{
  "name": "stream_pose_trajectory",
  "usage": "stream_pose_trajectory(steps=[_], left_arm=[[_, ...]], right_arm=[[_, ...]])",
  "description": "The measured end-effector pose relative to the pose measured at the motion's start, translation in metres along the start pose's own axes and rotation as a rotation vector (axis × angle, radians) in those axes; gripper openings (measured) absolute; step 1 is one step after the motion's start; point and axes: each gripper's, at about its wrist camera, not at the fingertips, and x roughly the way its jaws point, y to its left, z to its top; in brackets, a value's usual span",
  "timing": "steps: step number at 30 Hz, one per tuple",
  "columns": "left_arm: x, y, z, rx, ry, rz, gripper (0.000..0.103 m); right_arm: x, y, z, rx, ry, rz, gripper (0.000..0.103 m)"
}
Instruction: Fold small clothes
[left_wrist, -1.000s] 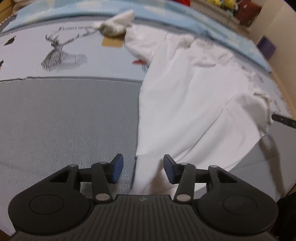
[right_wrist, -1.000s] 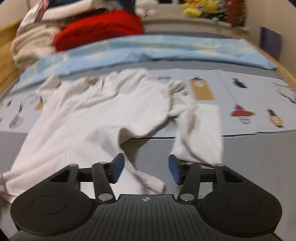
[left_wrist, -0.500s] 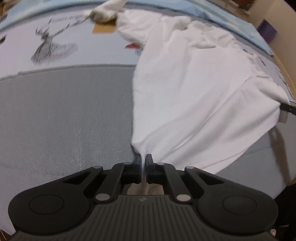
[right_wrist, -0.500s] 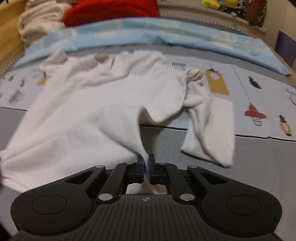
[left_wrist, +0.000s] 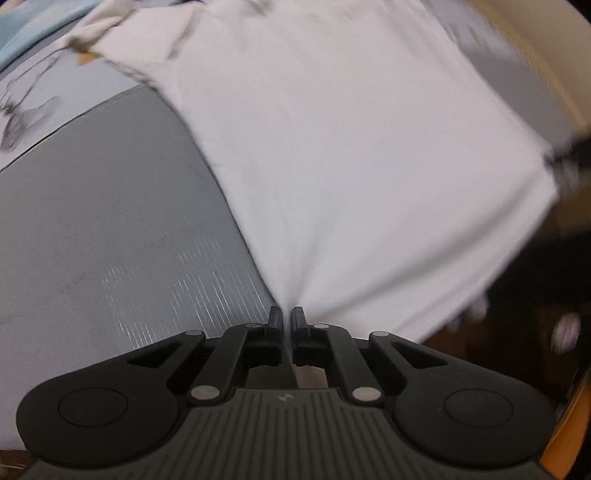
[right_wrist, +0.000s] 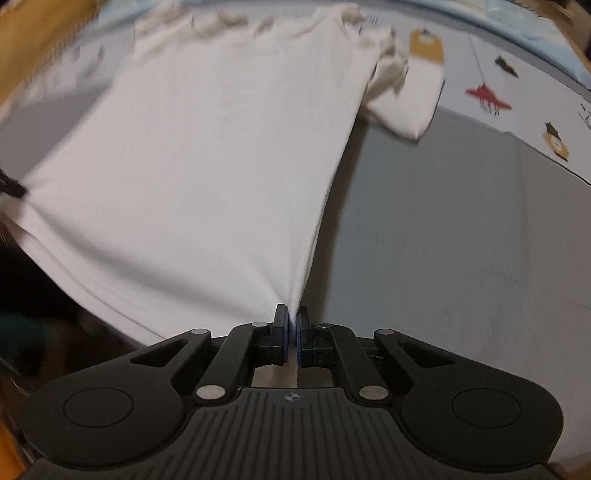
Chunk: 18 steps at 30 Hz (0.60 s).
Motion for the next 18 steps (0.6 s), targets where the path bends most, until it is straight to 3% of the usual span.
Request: stream_pose_trajectory(steps=[2, 5, 6, 9, 11, 12, 13, 15, 17, 18], left_arm=[[-0.007, -0.01, -0.001, 0.038, -0.056, 0.05, 0.007], [-0.011, -0.004, 0.006, -0.021, -0.142, -0.012, 0.007], [-0.01, -0.004, 0.011, -0.028, -0.145, -0.033, 0.007], [-0.004, -0.012, 0.025, 0.021, -0.131, -0.068, 0.007], [0.009, -0.019, 0.032, 0.051, -0.085, -0.081, 0.017], [0.016, -0.024, 0.033, 0.071, -0.043, -0.074, 0.032], [0.027, -0.029, 0.033, 0.109, 0.018, -0.047, 0.039], [0.041, -0.036, 0.026, 0.202, 0.094, 0.042, 0.039], [0.04, -0.032, 0.033, 0.207, 0.072, 0.12, 0.039], [0.033, -0.027, 0.04, 0.175, 0.036, 0.14, 0.039]], right_arm=[[0.0, 0.002, 0.003, 0.006, -0.008, -0.032, 0.006], [-0.007, 0.001, 0.015, 0.059, -0.069, 0.015, 0.023], [-0.005, 0.002, 0.02, 0.063, -0.077, 0.02, 0.028], [0.012, 0.006, 0.022, 0.038, -0.028, 0.02, 0.029], [0.034, 0.012, 0.022, -0.029, 0.079, 0.011, 0.029], [0.04, 0.018, 0.02, -0.07, 0.115, -0.011, 0.029], [0.045, 0.018, 0.023, -0.093, 0.125, -0.041, 0.029], [0.038, 0.001, 0.038, 0.001, 0.05, -0.046, 0.029], [0.02, -0.029, 0.059, 0.181, -0.098, -0.009, 0.029], [0.014, -0.043, 0.069, 0.249, -0.158, -0.001, 0.018]])
